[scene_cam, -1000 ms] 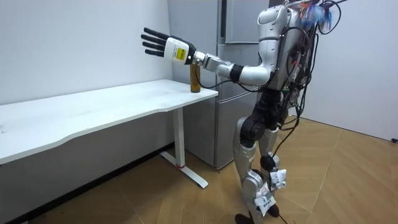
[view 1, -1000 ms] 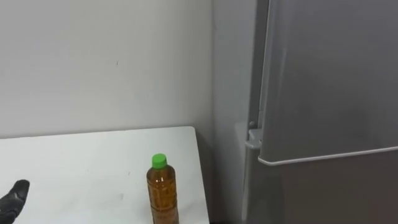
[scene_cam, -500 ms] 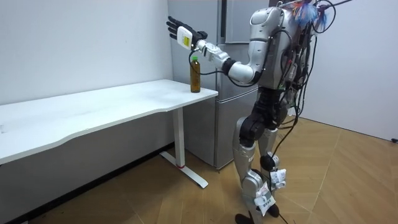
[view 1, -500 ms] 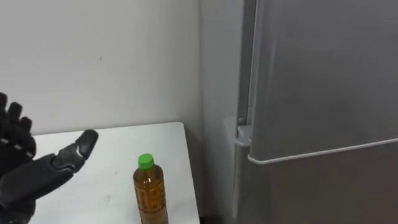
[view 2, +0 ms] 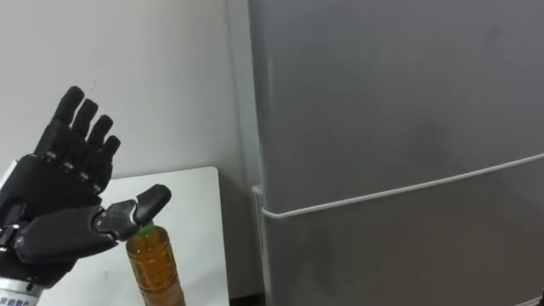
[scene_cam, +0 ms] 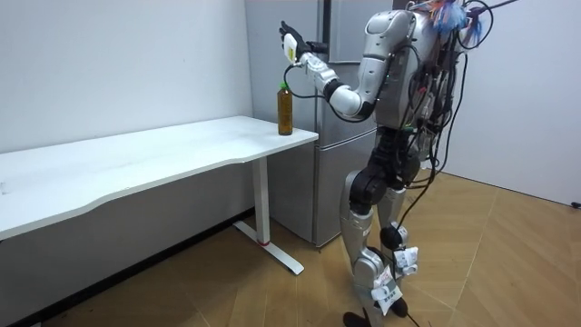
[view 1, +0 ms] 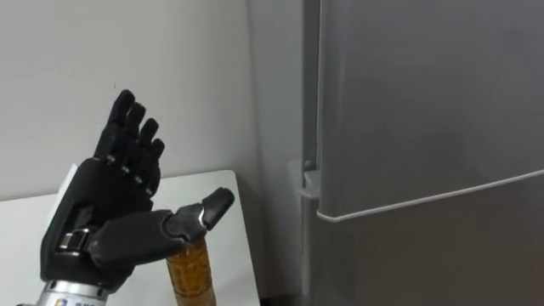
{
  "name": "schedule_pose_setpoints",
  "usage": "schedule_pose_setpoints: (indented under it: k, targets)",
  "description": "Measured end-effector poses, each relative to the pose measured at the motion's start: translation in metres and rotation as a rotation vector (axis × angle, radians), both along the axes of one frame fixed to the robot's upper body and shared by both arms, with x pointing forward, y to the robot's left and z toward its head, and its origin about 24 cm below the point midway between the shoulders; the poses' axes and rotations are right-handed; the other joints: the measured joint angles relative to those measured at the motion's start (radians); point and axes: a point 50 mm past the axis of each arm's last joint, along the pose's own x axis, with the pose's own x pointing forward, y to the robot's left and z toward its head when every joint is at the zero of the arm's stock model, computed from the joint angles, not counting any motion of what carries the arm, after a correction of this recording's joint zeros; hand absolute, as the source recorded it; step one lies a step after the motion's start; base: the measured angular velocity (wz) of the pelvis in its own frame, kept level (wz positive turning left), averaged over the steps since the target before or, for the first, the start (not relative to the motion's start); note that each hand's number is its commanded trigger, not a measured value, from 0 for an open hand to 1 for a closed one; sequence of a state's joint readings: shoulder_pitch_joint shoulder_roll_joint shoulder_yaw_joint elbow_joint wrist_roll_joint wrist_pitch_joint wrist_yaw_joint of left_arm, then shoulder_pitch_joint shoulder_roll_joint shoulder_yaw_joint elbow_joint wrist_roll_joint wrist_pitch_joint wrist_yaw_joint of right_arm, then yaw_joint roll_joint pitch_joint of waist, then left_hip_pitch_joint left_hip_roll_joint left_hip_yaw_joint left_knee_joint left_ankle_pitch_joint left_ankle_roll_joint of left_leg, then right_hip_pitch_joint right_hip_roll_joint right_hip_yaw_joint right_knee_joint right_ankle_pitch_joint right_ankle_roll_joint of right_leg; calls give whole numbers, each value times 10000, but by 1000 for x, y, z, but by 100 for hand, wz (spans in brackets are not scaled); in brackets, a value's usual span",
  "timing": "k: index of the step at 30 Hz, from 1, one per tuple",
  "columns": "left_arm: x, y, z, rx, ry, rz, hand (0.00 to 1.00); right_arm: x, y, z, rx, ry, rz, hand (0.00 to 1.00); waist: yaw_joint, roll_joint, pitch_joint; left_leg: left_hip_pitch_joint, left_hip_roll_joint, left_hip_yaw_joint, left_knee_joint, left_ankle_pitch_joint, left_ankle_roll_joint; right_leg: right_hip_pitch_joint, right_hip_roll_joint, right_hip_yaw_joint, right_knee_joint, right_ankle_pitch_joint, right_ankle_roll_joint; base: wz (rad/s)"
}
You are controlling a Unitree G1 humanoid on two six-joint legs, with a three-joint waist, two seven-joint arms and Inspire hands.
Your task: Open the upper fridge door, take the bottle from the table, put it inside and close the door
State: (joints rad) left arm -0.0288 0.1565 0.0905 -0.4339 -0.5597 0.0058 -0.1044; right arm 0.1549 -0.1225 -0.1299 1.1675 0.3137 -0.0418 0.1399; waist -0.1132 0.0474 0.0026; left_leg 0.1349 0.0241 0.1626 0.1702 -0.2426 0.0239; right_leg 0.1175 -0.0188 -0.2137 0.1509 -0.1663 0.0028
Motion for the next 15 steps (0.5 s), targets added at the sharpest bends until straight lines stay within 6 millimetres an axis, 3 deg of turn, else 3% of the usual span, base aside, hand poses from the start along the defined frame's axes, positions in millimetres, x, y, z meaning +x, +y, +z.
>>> schedule_pose_setpoints:
  k: [15]
  targets:
    - [-2,-33,1,-352,-279,-3068,0,7,2,-2,220,211,-208,0,-342,65,-3,-65,-7,107,128,1,3,-131,26,180,1,-6,-1,-1]
